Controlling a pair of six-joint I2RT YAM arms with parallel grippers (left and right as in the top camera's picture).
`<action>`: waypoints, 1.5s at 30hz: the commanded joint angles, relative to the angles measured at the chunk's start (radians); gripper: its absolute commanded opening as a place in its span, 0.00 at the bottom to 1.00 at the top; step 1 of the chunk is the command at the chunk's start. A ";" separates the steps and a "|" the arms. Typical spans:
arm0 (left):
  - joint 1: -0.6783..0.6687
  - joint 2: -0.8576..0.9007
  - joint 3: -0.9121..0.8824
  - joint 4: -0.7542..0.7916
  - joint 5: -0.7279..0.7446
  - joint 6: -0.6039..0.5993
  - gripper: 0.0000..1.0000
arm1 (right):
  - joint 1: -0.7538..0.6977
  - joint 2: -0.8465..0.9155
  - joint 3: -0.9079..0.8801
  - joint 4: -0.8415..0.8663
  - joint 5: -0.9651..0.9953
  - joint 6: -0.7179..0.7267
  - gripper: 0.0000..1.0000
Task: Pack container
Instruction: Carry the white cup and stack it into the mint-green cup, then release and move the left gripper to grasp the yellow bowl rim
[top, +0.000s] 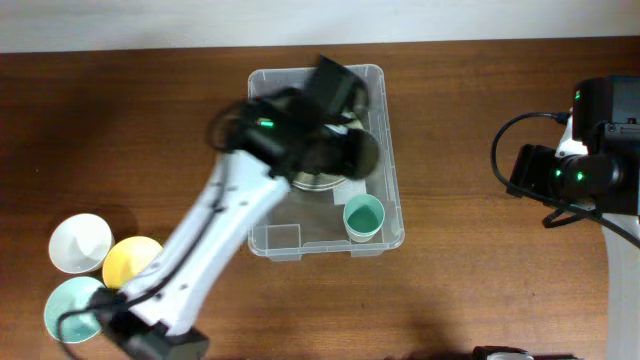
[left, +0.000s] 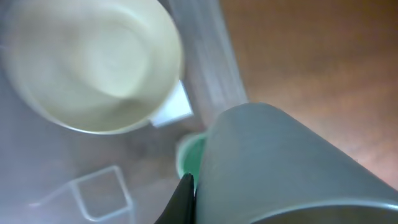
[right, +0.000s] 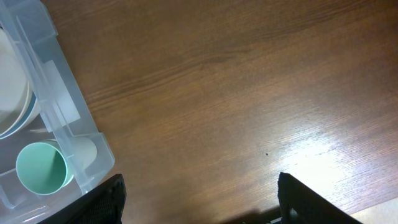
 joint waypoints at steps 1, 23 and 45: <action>-0.060 0.082 -0.004 -0.031 0.003 -0.021 0.00 | 0.005 0.003 -0.006 0.000 0.005 0.000 0.74; -0.069 0.180 -0.007 -0.154 -0.057 -0.046 0.01 | 0.005 0.003 -0.006 -0.001 0.005 -0.007 0.74; 0.452 -0.093 0.013 -0.249 -0.212 -0.078 0.65 | 0.005 0.003 -0.006 -0.003 0.005 -0.014 0.74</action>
